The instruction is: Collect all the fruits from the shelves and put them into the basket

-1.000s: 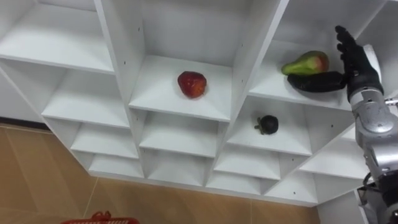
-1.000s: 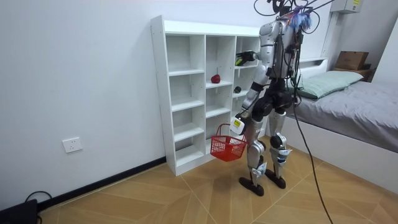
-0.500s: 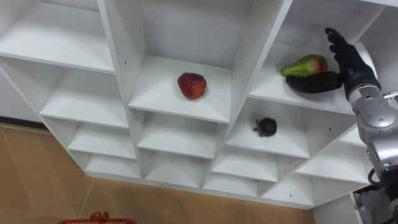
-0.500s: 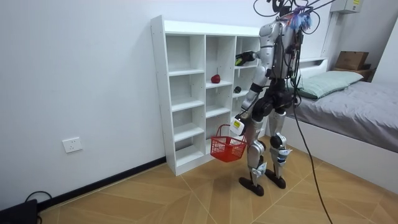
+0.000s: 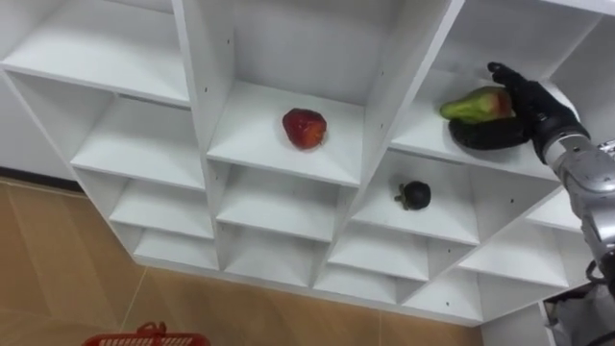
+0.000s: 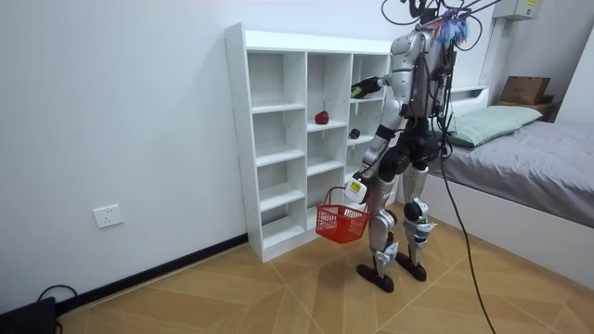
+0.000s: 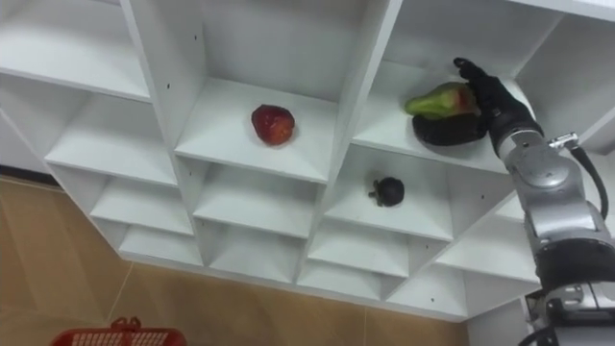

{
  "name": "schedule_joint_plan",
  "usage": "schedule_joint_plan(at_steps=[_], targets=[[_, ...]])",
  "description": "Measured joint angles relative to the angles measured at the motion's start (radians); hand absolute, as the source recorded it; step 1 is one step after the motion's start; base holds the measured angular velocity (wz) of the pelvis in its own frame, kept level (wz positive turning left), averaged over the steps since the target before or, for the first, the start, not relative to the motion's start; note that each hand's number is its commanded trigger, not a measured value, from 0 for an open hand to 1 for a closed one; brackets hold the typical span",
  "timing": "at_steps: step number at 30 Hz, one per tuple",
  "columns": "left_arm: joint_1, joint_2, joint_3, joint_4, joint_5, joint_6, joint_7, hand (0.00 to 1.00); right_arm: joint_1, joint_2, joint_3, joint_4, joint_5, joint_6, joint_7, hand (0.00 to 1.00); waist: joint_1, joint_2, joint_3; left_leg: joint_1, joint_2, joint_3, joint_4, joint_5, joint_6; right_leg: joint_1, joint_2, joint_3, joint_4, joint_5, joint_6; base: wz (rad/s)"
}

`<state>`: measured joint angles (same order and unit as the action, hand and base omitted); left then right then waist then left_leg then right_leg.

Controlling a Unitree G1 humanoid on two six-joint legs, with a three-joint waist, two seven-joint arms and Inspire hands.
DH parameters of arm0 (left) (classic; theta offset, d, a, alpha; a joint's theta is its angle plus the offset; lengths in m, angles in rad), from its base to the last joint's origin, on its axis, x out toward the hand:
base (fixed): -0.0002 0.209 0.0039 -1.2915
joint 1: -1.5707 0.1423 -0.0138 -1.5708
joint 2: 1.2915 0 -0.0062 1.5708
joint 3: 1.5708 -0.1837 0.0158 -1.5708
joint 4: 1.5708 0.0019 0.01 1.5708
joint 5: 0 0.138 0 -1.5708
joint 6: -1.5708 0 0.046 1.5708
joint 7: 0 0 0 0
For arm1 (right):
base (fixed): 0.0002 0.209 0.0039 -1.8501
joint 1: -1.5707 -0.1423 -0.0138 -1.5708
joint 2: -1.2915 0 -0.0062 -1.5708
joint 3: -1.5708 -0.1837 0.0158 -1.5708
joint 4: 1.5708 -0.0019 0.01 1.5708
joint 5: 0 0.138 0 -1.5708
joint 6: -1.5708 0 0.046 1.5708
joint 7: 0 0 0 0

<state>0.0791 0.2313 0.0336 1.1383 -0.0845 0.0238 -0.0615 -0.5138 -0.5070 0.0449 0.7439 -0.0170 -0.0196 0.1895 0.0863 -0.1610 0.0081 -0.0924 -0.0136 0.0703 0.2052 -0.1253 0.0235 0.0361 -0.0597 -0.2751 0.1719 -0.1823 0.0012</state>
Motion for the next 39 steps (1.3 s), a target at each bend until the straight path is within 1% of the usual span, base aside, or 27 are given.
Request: schedule_joint_plan(at_steps=[2,4,7,10,16,20,23,28,32,35,38,39], targets=[[0.000,0.000,0.000,0.000,0.000,0.000,-0.002,1.00,-0.002,-0.009,-0.001,0.000,-0.008,0.000,0.006,1.00,0.001,0.000,0.0000,0.000,0.000,0.000,0.000,0.000,0.000,0.000,0.000,0.001,0.000,0.000,0.000,0.00],[0.001,0.002,0.000,0.000,0.000,0.000,-0.009,1.00,-0.014,-0.021,-0.005,0.005,-0.022,0.001,0.007,1.00,0.001,0.004,0.0027,0.000,0.000,0.000,0.000,0.000,0.000,0.000,0.001,0.002,0.000,0.000,0.000,0.00],[0.000,0.003,0.000,0.000,0.000,0.000,-0.016,1.00,-0.028,-0.037,-0.030,0.023,-0.032,0.000,0.006,1.00,0.002,0.004,0.0032,0.000,0.000,0.000,0.000,0.000,0.000,0.000,0.001,0.002,-0.001,0.000,0.000,0.00],[0.000,0.003,-0.001,0.000,-0.001,0.000,-0.017,1.00,-0.037,-0.048,-0.033,0.028,-0.037,0.000,0.003,1.00,0.003,0.004,0.0030,0.001,0.001,0.000,-0.001,0.000,-0.001,0.000,0.003,0.002,-0.001,0.000,0.000,0.00],[-0.001,0.003,-0.007,0.000,-0.001,0.000,-0.018,1.00,-0.047,-0.048,-0.039,0.030,-0.070,0.011,-0.006,1.00,0.002,0.004,0.0034,0.003,0.001,0.000,-0.003,0.000,-0.001,0.001,0.003,0.000,-0.002,0.000,0.000,0.00],[-0.003,0.006,-0.006,-0.001,-0.001,0.000,-0.017,1.00,-0.048,-0.048,-0.039,0.030,-0.066,0.027,-0.005,1.00,0.002,-0.004,0.0060,0.005,0.001,0.001,-0.004,0.000,-0.001,0.002,0.002,0.000,-0.002,0.000,0.000,0.00],[-0.003,0.008,-0.006,-0.001,-0.001,0.000,-0.016,1.00,-0.048,-0.047,-0.038,0.029,-0.066,0.035,-0.002,1.00,0.002,-0.009,0.0047,0.005,0.001,0.001,-0.003,0.000,-0.001,0.002,0.002,0.000,-0.001,0.000,0.000,0.00],[-0.009,0.009,-0.008,-0.001,-0.005,0.001,-0.009,1.00,-0.048,-0.046,-0.024,0.028,-0.066,0.036,-0.004,1.00,0.005,-0.012,0.0046,0.009,0.002,0.009,-0.004,0.000,-0.001,0.003,0.002,0.010,0.000,0.000,0.000,-0.04],[-0.023,0.009,-0.039,-0.010,-0.030,0.003,-0.005,1.00,-0.048,-0.045,-0.007,0.027,-0.066,0.042,-0.018,1.00,0.004,-0.011,0.0056,0.015,0.001,0.009,-0.003,0.000,-0.001,0.009,0.001,0.016,0.000,0.001,0.000,0.00],[-0.040,0.008,-0.046,-0.037,-0.043,0.020,0.002,1.00,-0.056,-0.041,-0.006,0.026,-0.066,0.046,-0.025,1.00,0.001,-0.010,0.0049,0.010,0.001,0.009,-0.002,0.000,-0.001,0.002,0.002,0.014,0.001,0.001,0.000,0.00],[-0.051,0.001,-0.047,-0.089,-0.042,0.023,0.003,1.00,-0.055,-0.037,-0.006,-0.005,-0.068,0.065,-0.026,1.00,-0.002,-0.009,0.0041,0.003,0.002,0.010,0.000,0.000,-0.001,-0.002,0.003,0.021,0.001,0.002,-0.002,0.00],[-0.053,-0.001,-0.046,-0.100,-0.042,0.023,0.001,1.00,-0.054,-0.035,-0.006,-0.011,-0.074,0.066,-0.026,1.00,-0.002,-0.009,0.0038,0.003,0.002,0.011,0.000,0.000,-0.001,-0.002,0.003,0.021,0.001,0.002,-0.002,0.00]])
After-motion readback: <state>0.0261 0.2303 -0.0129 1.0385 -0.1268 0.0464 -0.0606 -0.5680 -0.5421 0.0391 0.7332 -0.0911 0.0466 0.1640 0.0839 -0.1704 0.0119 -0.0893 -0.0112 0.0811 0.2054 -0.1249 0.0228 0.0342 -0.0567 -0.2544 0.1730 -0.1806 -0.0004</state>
